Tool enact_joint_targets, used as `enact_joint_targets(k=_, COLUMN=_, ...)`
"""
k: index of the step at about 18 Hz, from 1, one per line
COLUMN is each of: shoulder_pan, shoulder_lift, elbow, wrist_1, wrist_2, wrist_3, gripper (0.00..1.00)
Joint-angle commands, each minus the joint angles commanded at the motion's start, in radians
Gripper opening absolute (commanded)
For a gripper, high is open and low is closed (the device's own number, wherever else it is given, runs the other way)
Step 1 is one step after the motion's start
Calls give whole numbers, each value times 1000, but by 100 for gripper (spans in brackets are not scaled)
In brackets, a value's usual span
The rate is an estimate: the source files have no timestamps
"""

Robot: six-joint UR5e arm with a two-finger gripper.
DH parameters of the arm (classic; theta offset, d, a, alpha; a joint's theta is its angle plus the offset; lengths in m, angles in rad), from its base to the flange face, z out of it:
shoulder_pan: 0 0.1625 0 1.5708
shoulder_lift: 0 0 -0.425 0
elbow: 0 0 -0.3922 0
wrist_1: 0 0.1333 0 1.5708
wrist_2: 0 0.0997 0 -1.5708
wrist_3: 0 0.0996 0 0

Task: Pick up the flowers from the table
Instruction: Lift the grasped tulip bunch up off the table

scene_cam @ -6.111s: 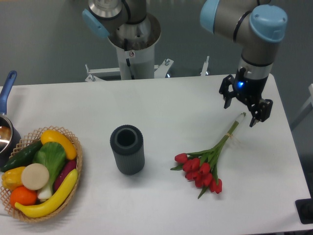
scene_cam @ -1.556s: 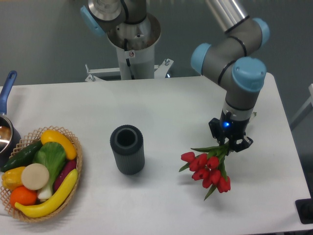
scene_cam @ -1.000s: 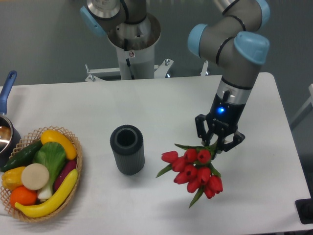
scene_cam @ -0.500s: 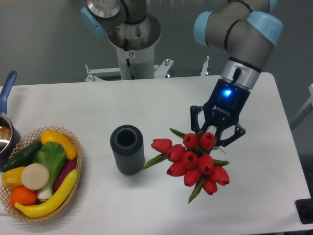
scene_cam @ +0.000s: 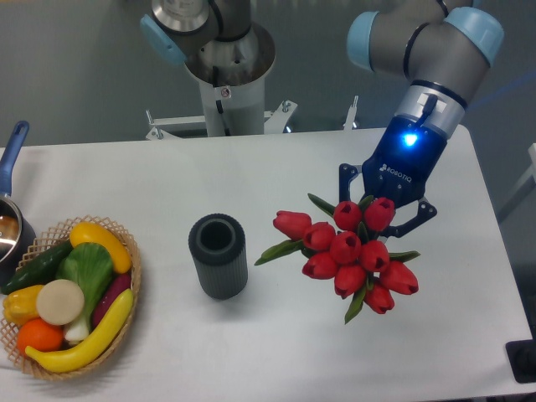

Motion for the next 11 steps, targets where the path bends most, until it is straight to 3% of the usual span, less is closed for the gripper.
enact_joint_targets(k=11, shoulder_pan=-3, shoulder_lift=5, elbow=-5, wrist_1=0, wrist_2=0, wrist_3=-12, gripper=33)
